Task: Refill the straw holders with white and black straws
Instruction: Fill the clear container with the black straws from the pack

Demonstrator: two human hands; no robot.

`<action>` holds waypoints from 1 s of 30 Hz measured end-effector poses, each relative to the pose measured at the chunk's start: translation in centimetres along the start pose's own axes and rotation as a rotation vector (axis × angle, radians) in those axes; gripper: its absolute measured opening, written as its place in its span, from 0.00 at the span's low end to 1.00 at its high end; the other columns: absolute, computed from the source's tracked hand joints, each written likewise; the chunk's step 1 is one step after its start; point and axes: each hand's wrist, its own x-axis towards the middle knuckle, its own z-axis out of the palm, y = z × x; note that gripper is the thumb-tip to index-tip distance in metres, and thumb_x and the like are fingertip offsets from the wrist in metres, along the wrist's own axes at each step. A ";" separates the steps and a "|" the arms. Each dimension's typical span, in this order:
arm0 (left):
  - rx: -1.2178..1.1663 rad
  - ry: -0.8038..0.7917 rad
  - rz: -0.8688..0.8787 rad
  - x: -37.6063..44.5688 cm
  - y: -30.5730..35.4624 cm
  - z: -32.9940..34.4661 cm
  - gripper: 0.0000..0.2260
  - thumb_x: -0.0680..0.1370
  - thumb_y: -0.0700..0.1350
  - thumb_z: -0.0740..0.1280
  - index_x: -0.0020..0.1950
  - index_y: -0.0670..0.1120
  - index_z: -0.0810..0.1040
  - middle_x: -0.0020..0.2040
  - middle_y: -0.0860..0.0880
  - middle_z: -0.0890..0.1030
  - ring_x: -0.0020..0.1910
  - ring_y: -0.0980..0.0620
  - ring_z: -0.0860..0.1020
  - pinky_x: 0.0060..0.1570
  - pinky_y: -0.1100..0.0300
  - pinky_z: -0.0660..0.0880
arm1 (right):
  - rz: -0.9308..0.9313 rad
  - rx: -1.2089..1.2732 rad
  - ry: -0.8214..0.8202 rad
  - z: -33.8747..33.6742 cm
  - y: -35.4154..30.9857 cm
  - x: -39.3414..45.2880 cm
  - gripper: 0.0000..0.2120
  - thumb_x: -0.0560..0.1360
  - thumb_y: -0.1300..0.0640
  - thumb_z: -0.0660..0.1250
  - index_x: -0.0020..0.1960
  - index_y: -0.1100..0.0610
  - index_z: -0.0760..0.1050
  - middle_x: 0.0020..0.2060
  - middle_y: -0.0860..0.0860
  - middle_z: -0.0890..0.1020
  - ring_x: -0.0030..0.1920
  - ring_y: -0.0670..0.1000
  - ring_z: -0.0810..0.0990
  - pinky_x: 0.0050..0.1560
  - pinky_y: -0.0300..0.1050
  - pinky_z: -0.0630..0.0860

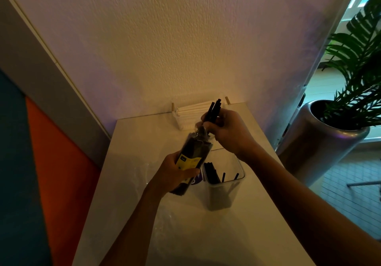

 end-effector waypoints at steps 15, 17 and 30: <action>0.006 -0.010 0.000 -0.2 -0.5 0.0 0.19 0.70 0.38 0.76 0.57 0.52 0.77 0.50 0.53 0.84 0.48 0.55 0.83 0.45 0.62 0.79 | 0.008 -0.078 0.156 1.0 -0.2 -0.2 0.04 0.77 0.60 0.69 0.50 0.60 0.77 0.43 0.52 0.84 0.45 0.46 0.83 0.45 0.38 0.78; 0.003 -0.007 0.009 -0.4 -0.4 -0.1 0.18 0.70 0.38 0.76 0.56 0.53 0.77 0.49 0.53 0.84 0.47 0.56 0.83 0.43 0.64 0.79 | 0.009 -0.050 0.162 0.9 -0.4 -0.1 0.03 0.77 0.62 0.68 0.50 0.60 0.76 0.43 0.53 0.84 0.46 0.46 0.84 0.45 0.39 0.79; -0.024 0.016 0.031 -0.7 -0.4 -0.2 0.18 0.70 0.36 0.75 0.53 0.53 0.76 0.47 0.55 0.83 0.46 0.61 0.82 0.40 0.68 0.78 | -0.054 0.093 0.104 -0.4 -3.4 0.4 0.04 0.80 0.67 0.62 0.54 0.63 0.73 0.45 0.61 0.82 0.46 0.56 0.85 0.51 0.50 0.83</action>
